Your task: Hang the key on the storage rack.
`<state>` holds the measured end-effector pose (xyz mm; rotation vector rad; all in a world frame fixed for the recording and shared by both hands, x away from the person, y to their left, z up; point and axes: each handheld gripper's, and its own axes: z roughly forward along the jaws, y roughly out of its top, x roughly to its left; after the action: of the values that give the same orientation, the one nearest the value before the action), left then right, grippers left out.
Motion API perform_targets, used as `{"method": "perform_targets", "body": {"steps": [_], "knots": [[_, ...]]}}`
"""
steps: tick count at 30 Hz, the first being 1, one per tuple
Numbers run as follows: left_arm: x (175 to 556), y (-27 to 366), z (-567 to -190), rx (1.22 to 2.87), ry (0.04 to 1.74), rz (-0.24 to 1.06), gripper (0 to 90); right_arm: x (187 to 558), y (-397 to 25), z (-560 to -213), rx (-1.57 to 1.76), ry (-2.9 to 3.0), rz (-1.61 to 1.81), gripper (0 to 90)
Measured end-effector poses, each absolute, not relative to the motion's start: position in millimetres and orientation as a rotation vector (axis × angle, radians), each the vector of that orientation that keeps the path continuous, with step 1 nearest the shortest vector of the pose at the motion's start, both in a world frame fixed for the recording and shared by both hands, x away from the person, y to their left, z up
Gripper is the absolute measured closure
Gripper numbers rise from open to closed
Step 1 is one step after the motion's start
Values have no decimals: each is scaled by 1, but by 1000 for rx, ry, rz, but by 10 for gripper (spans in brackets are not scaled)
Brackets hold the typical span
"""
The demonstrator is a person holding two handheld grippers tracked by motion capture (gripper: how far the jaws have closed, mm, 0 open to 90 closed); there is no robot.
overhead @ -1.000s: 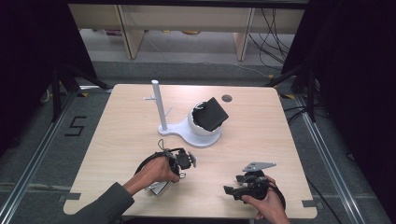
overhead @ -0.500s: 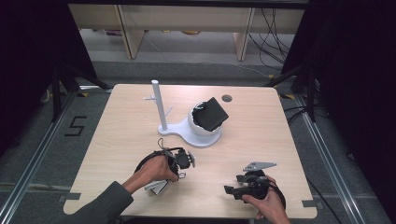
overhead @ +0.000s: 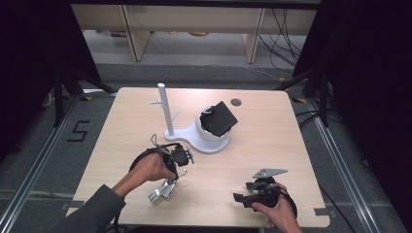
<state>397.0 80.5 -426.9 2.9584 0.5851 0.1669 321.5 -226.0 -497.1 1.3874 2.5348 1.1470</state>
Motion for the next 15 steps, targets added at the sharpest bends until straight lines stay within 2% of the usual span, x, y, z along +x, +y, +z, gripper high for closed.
{"method": "perform_targets", "body": {"steps": [15], "knots": [[411,132,-352,2880,753,294,751,324,-227,-500,1380,2530,1148,278]]}}
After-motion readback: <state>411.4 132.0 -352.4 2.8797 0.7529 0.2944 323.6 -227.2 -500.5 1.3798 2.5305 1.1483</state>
